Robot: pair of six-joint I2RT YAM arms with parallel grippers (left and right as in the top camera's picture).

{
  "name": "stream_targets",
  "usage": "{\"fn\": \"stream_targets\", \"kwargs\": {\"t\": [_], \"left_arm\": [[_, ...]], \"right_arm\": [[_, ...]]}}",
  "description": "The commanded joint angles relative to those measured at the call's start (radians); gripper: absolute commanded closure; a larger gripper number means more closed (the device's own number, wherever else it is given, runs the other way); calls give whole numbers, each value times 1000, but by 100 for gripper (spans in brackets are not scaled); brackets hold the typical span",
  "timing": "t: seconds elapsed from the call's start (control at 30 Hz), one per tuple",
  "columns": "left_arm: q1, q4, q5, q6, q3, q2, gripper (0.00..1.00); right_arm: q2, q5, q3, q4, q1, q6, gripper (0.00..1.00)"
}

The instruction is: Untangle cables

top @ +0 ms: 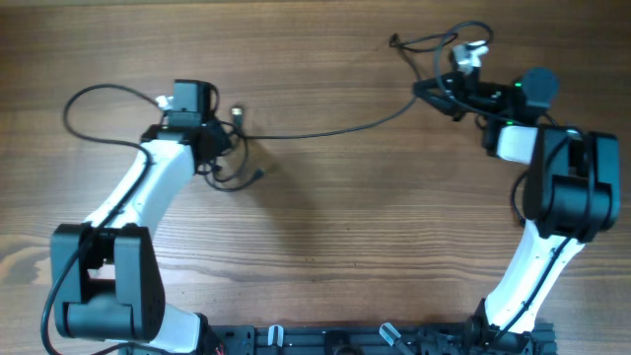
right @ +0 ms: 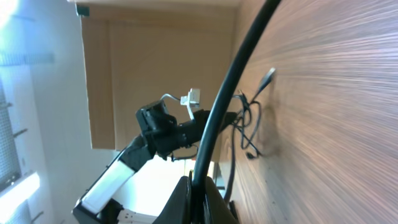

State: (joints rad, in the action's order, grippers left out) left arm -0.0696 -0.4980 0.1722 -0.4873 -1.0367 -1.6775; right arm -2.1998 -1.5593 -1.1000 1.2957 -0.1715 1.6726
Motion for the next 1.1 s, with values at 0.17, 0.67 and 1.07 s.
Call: {"fn": "stream_targets", "kwargs": {"t": [0.17, 0.67, 1.07], "left_arm": [[225, 19, 122, -98, 12, -8, 96], [352, 11, -338, -96, 12, -35, 96], [64, 203, -413, -97, 12, -111, 96]], "right_arm": [[2, -63, 41, 17, -119, -24, 96], [0, -53, 68, 21, -129, -96, 96], [-2, -8, 68, -3, -116, -233, 96]]}}
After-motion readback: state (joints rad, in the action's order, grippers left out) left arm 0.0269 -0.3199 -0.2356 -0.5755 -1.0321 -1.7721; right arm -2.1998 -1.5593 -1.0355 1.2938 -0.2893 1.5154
